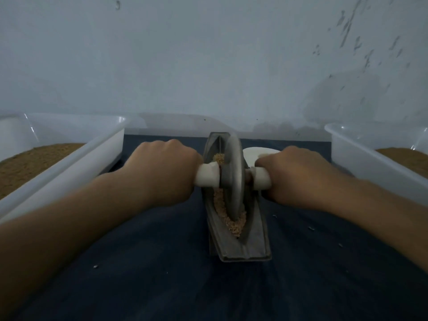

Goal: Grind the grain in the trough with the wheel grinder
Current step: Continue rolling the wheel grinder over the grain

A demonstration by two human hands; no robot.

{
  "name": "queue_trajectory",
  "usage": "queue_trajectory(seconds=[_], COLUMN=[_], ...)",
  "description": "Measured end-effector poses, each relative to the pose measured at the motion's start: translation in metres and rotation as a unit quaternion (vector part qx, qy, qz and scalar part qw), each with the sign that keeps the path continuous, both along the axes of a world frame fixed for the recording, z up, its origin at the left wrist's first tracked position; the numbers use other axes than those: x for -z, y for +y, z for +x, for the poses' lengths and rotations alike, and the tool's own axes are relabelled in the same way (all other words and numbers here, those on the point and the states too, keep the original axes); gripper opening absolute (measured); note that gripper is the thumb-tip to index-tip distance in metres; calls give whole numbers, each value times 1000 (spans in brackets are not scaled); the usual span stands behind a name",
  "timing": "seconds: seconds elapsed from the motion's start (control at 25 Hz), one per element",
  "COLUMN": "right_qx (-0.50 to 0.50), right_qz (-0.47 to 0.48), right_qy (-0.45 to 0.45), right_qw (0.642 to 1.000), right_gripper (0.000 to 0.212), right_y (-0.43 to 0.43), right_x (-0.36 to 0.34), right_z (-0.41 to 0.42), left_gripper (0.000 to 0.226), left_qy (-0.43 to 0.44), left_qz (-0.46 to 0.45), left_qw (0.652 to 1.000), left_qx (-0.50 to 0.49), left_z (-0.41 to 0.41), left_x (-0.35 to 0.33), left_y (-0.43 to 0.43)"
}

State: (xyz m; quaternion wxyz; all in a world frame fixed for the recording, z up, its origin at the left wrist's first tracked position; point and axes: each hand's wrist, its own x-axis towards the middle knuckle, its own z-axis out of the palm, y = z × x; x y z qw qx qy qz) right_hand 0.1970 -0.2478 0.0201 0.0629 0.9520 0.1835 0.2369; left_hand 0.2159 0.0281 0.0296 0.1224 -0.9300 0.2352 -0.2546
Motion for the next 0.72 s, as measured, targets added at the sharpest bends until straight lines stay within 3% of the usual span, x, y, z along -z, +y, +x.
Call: queue_trajectory(seconds=[0.16,0.28,0.44,0.56,0.64,0.72], right_qx=[59,102,41,18,47,85], right_qz=[28,32,7,21,20,14], right_qy=[74,66,146,181,126,0], right_qw=[995,992,988,983,991,996], right_gripper=[11,15,20,33,20,12], right_y=[21,31,10,3,14,28], right_x=[-12,-19,-18,-18,-14,-14], right_z=[27,47,11,4,19,34], left_gripper=[10,17,14,13,7,10], left_qy=[-24,5,81,54,17,10], left_qz=[-18,-22,-5,-5,-22,-46], left_qw=[997,994,996,999,999,995], left_qx=[-75,-103,-36,-5,-37,-89], left_z=[23,39,10,9,20,30], left_x=[-4,-17,-8,-4,-3,-6], left_y=[-22,-37,-7,1,-10,-24])
